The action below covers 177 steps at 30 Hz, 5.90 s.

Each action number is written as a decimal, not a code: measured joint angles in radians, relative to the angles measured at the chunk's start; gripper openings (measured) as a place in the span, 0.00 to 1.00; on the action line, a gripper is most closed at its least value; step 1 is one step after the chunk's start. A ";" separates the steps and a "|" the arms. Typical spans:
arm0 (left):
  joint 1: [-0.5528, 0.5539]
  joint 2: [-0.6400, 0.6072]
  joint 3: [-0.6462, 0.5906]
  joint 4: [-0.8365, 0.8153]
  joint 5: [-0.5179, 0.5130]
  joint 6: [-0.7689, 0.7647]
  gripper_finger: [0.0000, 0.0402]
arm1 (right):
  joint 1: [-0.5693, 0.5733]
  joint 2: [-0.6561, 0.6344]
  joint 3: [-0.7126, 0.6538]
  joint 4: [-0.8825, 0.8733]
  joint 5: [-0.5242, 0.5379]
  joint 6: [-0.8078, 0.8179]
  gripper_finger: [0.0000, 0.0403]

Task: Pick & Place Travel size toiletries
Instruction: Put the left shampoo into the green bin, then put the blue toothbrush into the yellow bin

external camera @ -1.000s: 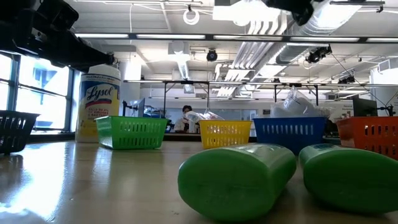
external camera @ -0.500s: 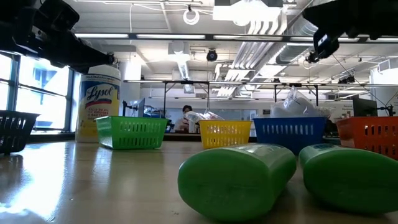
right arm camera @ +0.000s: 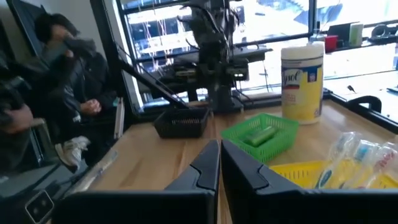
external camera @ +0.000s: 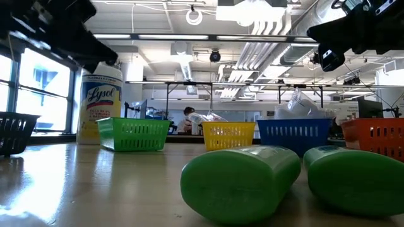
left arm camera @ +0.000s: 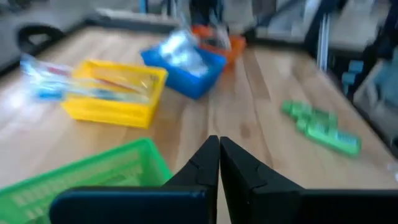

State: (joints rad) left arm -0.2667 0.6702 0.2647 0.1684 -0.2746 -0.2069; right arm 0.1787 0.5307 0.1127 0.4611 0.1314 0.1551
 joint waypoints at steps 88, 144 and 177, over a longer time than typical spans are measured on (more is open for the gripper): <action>-0.144 1.522 1.494 -1.026 0.056 -0.025 0.25 | 0.000 0.025 0.001 -0.038 -0.001 0.032 0.02; 0.078 0.528 0.221 -0.232 -0.443 -1.084 0.24 | 0.000 0.025 0.001 -0.001 -0.004 -0.002 0.02; 0.077 0.455 0.226 -0.237 -0.437 -0.913 0.52 | 0.000 0.025 0.001 -0.001 -0.004 0.005 0.02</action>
State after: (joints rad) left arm -0.1898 1.1254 0.4909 -0.0688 -0.7113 -1.1202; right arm 0.1787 0.5556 0.1139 0.4604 0.1272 0.1601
